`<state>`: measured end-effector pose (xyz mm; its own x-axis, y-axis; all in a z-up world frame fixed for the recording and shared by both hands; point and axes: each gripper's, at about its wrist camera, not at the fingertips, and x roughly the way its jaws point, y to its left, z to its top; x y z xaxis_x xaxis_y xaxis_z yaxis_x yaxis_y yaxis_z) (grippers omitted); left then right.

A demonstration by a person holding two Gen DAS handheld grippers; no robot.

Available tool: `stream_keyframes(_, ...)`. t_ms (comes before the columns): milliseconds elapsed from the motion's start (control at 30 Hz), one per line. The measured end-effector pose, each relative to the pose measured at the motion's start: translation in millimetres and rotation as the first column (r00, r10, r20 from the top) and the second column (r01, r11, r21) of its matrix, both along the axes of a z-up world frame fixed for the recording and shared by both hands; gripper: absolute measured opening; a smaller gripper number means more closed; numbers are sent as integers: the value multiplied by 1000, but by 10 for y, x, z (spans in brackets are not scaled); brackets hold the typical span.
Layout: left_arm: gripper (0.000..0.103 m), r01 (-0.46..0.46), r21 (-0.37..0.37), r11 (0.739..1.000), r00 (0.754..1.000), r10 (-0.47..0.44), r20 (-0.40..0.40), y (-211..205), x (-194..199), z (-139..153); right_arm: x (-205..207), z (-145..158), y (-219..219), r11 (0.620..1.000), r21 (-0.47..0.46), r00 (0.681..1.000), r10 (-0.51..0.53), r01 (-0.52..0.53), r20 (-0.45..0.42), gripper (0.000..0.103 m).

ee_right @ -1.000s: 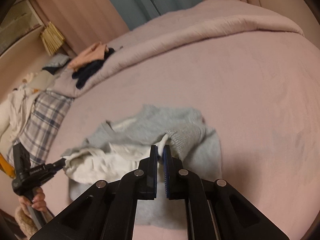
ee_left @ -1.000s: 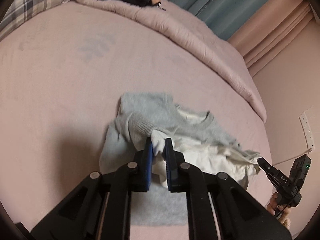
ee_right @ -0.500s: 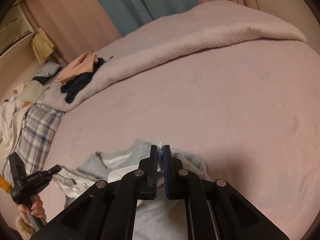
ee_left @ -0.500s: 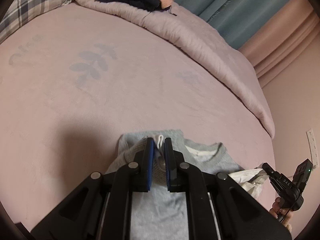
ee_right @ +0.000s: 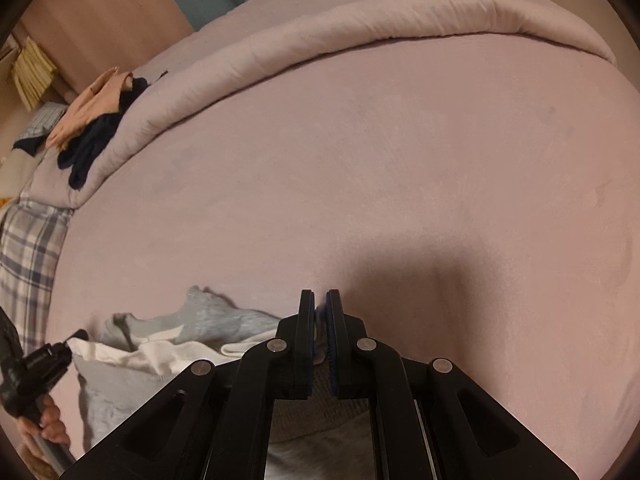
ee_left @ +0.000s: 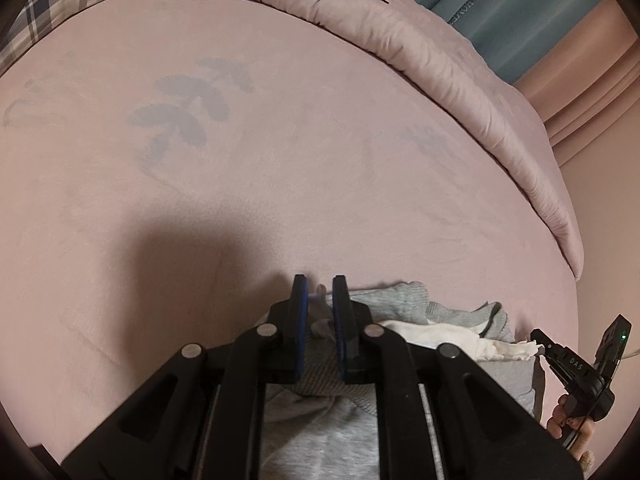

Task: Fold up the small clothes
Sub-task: 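Grasp the folded edge with both tools and straighten it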

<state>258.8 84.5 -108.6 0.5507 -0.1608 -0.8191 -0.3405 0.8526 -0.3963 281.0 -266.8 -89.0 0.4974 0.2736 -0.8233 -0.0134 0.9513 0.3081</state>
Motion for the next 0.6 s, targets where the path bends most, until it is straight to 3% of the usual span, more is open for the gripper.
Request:
stream_keyframes(33,21,2,3,1000,1000,-2,6,8,-26,30,-8,8,-9,1000,8,1000,-2,2,1,7)
stream_keyframes(100,43,-8,23,1000,1000,7,26,29,-93,114,-45,58,-44,1000,20,1000,-4,3,8,9)
stream_keyframes(133,46,-19,39,999,999,17,47,52,-158,188,-64,91,-63,1000,22,1000,-4,3,17,11)
stream_keyframes(200,58,-19,46,999,997,16,70,85,-233,250,-129,204,-103,1000,9,999,-13,13,47,36)
stream_keyframes(267,69,7,33,999,997,-10,79,95,-328,291,-206,296,-174,1000,8,996,-24,23,80,51)
stream_keyframes(300,73,23,27,999,997,-25,77,84,-360,290,-244,328,-209,1000,14,995,-23,22,93,51)
stream_keyframes(433,74,102,68,992,994,-104,24,-55,-429,161,-353,278,-266,999,33,997,16,-18,69,51)
stream_keyframes(533,72,111,92,990,994,-109,-22,-107,-438,24,-377,162,-166,999,-2,998,55,-55,38,51)
stream_keyframes(600,54,126,71,989,992,-124,-35,-124,-416,-51,-362,91,-107,997,-49,998,61,-60,26,51)
